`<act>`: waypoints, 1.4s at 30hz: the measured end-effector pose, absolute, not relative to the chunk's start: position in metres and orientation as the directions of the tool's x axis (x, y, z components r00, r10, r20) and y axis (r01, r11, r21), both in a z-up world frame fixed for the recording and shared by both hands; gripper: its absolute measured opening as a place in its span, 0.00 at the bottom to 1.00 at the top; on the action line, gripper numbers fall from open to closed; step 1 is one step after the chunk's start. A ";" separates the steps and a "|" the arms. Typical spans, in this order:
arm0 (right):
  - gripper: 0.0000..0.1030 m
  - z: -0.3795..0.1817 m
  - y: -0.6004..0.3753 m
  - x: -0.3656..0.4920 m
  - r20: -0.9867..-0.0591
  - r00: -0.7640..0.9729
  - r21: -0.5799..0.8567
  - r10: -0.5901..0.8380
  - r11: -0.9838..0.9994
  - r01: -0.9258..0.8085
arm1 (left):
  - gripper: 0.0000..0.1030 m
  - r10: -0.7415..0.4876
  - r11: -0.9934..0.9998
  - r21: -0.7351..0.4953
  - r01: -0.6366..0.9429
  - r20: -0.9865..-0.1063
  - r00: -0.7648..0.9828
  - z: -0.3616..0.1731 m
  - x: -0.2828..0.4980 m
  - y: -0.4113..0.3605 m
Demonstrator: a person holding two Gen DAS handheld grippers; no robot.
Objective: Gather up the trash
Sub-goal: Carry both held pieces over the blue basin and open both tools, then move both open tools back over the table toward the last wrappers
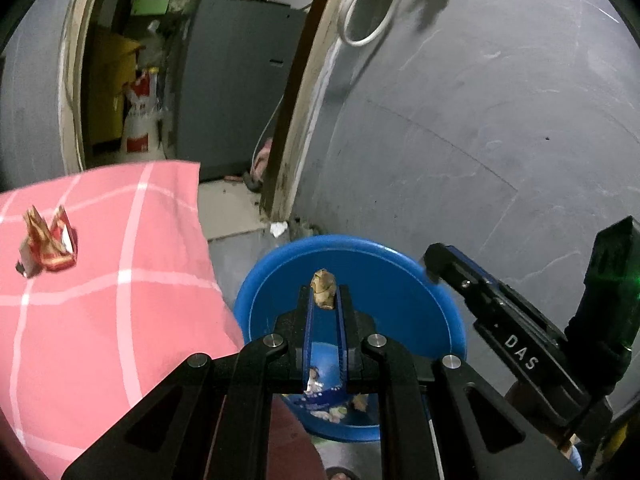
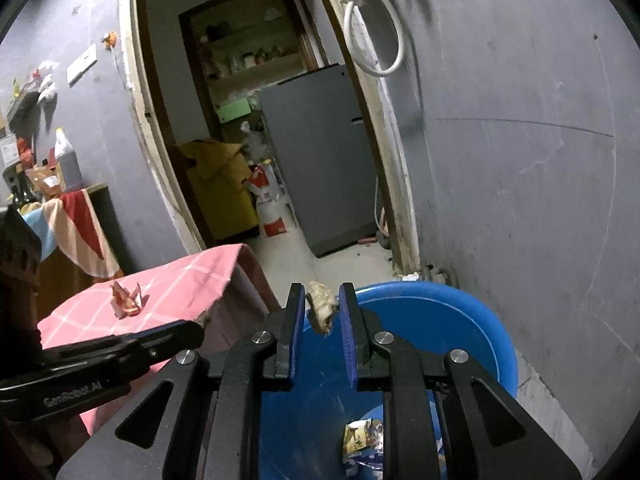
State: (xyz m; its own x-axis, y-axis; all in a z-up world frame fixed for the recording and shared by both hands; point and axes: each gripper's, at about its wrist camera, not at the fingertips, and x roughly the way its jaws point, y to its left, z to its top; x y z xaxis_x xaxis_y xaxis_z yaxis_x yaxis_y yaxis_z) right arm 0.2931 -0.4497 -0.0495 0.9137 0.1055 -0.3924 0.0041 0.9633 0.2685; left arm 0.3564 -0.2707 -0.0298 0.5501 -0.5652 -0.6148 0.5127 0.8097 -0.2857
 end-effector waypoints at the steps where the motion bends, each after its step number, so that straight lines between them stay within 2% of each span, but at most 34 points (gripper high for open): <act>1: 0.22 -0.050 -0.451 0.294 -0.394 0.913 0.271 0.103 0.963 0.008 | 0.09 -0.564 0.811 -0.292 0.507 -0.619 0.547 -0.029 0.357 -0.270; 2: 0.29 -0.050 -0.451 0.295 -0.395 0.913 0.273 0.103 0.962 0.010 | 0.09 -0.564 0.812 -0.300 0.500 -0.623 0.542 -0.030 0.359 -0.268; 5: 0.31 -0.050 -0.453 0.294 -0.394 0.914 0.279 0.102 0.960 0.013 | 0.16 -0.564 0.816 -0.319 0.483 -0.627 0.538 -0.030 0.362 -0.264; 7: 0.31 -0.050 -0.454 0.295 -0.395 0.913 0.280 0.101 0.960 0.015 | 0.32 -0.560 0.820 -0.325 0.471 -0.623 0.546 -0.029 0.359 -0.264; 13: 0.34 -0.050 -0.453 0.296 -0.391 0.915 0.280 0.099 0.960 0.016 | 0.35 -0.552 0.827 -0.311 0.468 -0.604 0.575 -0.020 0.354 -0.253; 15: 0.41 -0.050 -0.454 0.296 -0.382 0.919 0.282 0.095 0.959 0.018 | 0.37 -0.550 0.829 -0.305 0.468 -0.595 0.586 -0.016 0.352 -0.248; 17: 0.49 -0.049 -0.453 0.295 -0.363 0.927 0.288 0.094 0.958 0.015 | 0.46 -0.539 0.838 -0.294 0.461 -0.581 0.610 -0.012 0.348 -0.241; 18: 0.49 -0.048 -0.453 0.294 -0.355 0.930 0.289 0.095 0.957 0.013 | 0.53 -0.531 0.844 -0.287 0.453 -0.568 0.629 -0.009 0.346 -0.236; 20: 0.51 -0.045 -0.450 0.293 -0.336 0.937 0.288 0.096 0.958 0.005 | 0.57 -0.521 0.852 -0.281 0.441 -0.541 0.661 -0.004 0.344 -0.226; 21: 0.57 -0.043 -0.449 0.292 -0.324 0.941 0.287 0.098 0.958 -0.001 | 0.59 -0.515 0.856 -0.278 0.435 -0.530 0.674 -0.002 0.342 -0.222; 23: 0.77 -0.039 -0.444 0.290 -0.296 0.950 0.286 0.101 0.958 -0.013 | 0.66 -0.495 0.868 -0.265 0.419 -0.512 0.702 0.004 0.341 -0.214; 25: 0.80 -0.034 -0.439 0.287 -0.258 0.960 0.281 0.107 0.959 -0.031 | 0.82 -0.468 0.884 -0.248 0.397 -0.480 0.742 0.010 0.337 -0.202; 28: 0.89 -0.027 -0.428 0.283 -0.205 0.971 0.259 0.119 0.964 -0.063 | 0.92 -0.430 0.903 -0.222 0.368 -0.423 0.798 0.018 0.329 -0.185; 31: 0.99 -0.021 -0.419 0.280 -0.153 0.979 0.243 0.134 0.965 -0.094 | 0.93 -0.394 0.919 -0.193 0.344 -0.386 0.834 0.023 0.322 -0.172; 42: 1.00 -0.006 -0.377 0.271 -0.018 0.981 0.159 0.194 0.969 -0.189 | 0.94 -0.241 0.970 -0.094 0.223 -0.309 0.920 0.025 0.302 -0.121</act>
